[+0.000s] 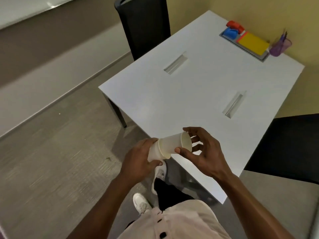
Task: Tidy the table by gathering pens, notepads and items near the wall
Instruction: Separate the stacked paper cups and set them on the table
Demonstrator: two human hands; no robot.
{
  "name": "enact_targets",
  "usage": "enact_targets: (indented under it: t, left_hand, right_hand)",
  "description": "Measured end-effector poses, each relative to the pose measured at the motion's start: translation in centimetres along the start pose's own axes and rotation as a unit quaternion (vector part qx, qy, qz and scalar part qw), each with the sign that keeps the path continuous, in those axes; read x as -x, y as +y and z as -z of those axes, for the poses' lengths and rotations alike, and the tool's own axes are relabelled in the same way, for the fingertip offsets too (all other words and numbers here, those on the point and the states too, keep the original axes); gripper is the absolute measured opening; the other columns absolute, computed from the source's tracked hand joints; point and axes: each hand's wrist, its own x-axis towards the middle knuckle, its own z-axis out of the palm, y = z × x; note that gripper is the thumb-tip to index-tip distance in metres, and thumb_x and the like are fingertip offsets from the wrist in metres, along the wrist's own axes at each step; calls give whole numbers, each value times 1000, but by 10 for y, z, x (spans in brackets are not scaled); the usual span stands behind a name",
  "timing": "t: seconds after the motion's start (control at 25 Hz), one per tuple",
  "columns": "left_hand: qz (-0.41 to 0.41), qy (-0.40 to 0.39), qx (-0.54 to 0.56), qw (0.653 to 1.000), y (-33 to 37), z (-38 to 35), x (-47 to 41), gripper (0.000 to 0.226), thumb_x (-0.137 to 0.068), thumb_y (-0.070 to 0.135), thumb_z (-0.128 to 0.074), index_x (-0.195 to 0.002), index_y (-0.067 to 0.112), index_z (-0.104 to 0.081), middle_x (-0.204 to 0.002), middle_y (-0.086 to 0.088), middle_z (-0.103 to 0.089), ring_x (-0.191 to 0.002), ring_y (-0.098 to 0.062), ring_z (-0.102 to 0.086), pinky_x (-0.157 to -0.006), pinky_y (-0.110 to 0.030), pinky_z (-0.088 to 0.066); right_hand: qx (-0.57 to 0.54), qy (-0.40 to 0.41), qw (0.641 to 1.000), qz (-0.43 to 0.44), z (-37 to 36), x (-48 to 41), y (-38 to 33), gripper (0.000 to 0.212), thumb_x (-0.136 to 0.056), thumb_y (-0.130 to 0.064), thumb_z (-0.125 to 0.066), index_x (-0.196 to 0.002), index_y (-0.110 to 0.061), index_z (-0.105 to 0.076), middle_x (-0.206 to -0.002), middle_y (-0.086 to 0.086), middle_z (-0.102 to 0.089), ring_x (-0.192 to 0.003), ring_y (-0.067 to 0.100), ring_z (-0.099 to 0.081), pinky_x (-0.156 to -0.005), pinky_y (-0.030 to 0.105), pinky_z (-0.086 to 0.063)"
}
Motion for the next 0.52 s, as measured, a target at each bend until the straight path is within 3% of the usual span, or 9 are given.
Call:
enact_targets:
  t: [0.12,0.32,0.52]
  left_hand:
    - [-15,-49,12,999,-5,-6,-43,78,-74,33,-98,-142,23,-63,-134,4,-71,-117,-20,-67,-96,-48,-59]
    - [-30,-110,13,993,10,-35,-116,76,-75,32,-98,-141,19,-63,-134,3,-70,-119,-22,-65,-99,-45,-56]
    - [-36,-143,-39,988,20,-39,-182,78,-74,39,-98,-141,24,-63,-135,8,-70,-120,-20,-64,-98,-46,-56]
  right_hand:
    - [-12,86,995,-48,15,-12,16,67,-74,-58,-88,-132,-37,-61,-124,-17,-66,-103,10,-70,-69,25,-63]
    - [48,246,962,-108,66,-55,74,70,-74,-47,-91,-134,-27,-61,-126,-11,-62,-102,6,-68,-68,20,-61]
    - [131,309,925,-175,90,-98,137,74,-73,-48,-91,-135,-21,-60,-126,-2,-61,-104,17,-66,-75,39,-64]
